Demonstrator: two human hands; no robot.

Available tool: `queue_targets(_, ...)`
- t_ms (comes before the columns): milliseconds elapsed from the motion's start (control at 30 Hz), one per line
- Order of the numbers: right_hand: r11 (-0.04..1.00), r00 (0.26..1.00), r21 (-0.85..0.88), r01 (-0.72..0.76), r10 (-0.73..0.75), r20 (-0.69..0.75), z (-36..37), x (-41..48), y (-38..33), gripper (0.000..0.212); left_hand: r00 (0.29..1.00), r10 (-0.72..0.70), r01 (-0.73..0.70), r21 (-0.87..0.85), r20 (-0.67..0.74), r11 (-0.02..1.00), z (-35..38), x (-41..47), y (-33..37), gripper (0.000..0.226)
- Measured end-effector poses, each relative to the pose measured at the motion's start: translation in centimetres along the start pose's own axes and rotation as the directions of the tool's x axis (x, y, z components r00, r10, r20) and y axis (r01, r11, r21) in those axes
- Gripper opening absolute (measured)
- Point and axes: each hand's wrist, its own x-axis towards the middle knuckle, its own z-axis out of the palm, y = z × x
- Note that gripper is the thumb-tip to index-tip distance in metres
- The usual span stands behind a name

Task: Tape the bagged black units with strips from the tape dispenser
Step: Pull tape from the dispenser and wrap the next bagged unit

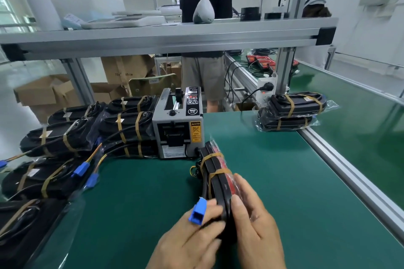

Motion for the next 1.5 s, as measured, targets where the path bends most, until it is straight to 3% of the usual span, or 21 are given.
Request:
queue_targets(33, 1.000, 1.000, -0.013, 0.012, -0.012, -0.005, 0.1, 0.0, -0.1, 0.042, 0.998, -0.041, 0.034, 0.148, 0.046, 0.988, -1.0, 0.2, 0.0, 0.020)
queue_targets(67, 0.999, 1.000, -0.025, 0.025, -0.025, -0.012, 0.1, -0.1, -0.1, 0.042, 0.995, -0.082, 0.070, 0.170, 0.062, 0.983, -2.3, 0.9, 0.2, 0.024)
queue_targets(133, 0.999, 0.999, -0.022, 0.044, -0.045, -0.027, 0.2, -0.2, -0.1, 0.042, 0.915, -0.294, 0.246, -0.197, -0.275, 0.949, -4.4, 2.4, -0.9, 0.018)
queue_targets(167, 0.999, 0.998, -0.013, 0.048, -0.048, -0.033, 0.2, -0.2, 0.0, 0.042, 0.843, -0.380, 0.282, -0.290, -0.381, 0.915, -5.3, 3.5, -1.6, 0.015)
queue_targets(200, 0.999, 0.998, -0.004, 0.049, -0.049, -0.036, 0.3, -0.2, 0.1, 0.043, 0.766, -0.504, 0.355, -0.390, -0.400, 0.850, -5.5, 5.0, -3.0, 0.016)
queue_targets(267, 0.999, 0.998, 0.011, 0.050, -0.050, -0.034, 0.5, -0.3, 0.1, 0.044, 0.613, -0.762, 0.517, -0.623, -0.209, 0.587, -5.5, 9.0, -5.2, 0.014)
queue_targets(367, 0.998, 0.998, 0.022, 0.057, -0.056, -0.031, 0.6, -0.2, 0.1, 0.044, 0.406, -0.910, 0.573, -0.798, 0.081, 0.185, -5.2, 14.4, -7.2, 0.013)
queue_targets(467, 0.998, 0.998, 0.038, 0.054, -0.054, -0.021, 0.3, 0.1, 0.2, 0.043, 0.299, -0.927, 0.567, -0.824, 0.226, -0.019, -4.6, 16.8, -9.1, 0.027)
queue_targets(700, 0.995, 0.997, 0.070, 0.067, -0.064, -0.031, 0.3, 0.2, 0.7, 0.043, 0.184, -0.947, 0.515, -0.847, 0.262, -0.134, -3.3, 18.8, -10.5, 0.018)
queue_targets(833, 0.995, 0.998, 0.084, 0.046, -0.044, -0.034, 0.4, 0.2, 0.9, 0.043, 0.132, -0.968, 0.431, -0.892, 0.213, -0.138, -2.8, 19.6, -10.6, 0.020)
queue_targets(933, 0.995, 0.999, 0.090, 0.033, -0.030, -0.038, 0.4, 0.2, 0.9, 0.043, 0.090, -0.991, 0.390, -0.919, 0.096, -0.053, -2.4, 19.3, -9.9, 0.020)
queue_targets(1000, 0.995, 0.999, 0.092, 0.024, -0.020, -0.041, 0.4, 0.3, 1.0, 0.043, 0.133, -0.991, 0.391, -0.919, 0.015, 0.038, -2.3, 18.7, -8.9, 0.020)
queue_targets(1067, 0.995, 0.999, 0.093, 0.024, -0.020, -0.043, 0.4, 0.4, 1.2, 0.041, 0.242, -0.970, 0.413, -0.904, -0.011, 0.114, -2.7, 17.4, -7.5, 0.022)
queue_targets(1167, 0.996, 0.999, 0.089, 0.024, -0.020, -0.038, 0.6, 0.5, 1.3, 0.041, 0.524, -0.851, 0.474, -0.838, 0.024, 0.268, -4.1, 14.5, -4.6, 0.023)
queue_targets(1233, 0.996, 0.999, 0.091, 0.022, -0.020, -0.026, 0.6, 0.6, 1.5, 0.043, 0.717, -0.686, 0.513, -0.763, 0.129, 0.393, -5.0, 12.3, -2.2, 0.023)
queue_targets(1267, 0.996, 1.000, 0.091, 0.023, -0.022, -0.018, 0.5, 0.6, 1.5, 0.043, 0.771, -0.602, 0.534, -0.725, 0.206, 0.436, -5.4, 11.4, -1.0, 0.019)
queue_targets(1367, 0.996, 0.999, 0.073, 0.047, -0.046, -0.008, 0.3, 0.4, 1.4, 0.043, 0.804, -0.436, 0.591, -0.621, 0.404, 0.514, -6.0, 10.0, 1.5, 0.018)
queue_targets(1500, 0.996, 0.998, 0.066, 0.057, -0.059, 0.022, 0.0, 0.3, 1.4, 0.045, 0.788, -0.407, 0.610, -0.498, 0.462, 0.617, -5.9, 10.0, 2.2, 0.016)
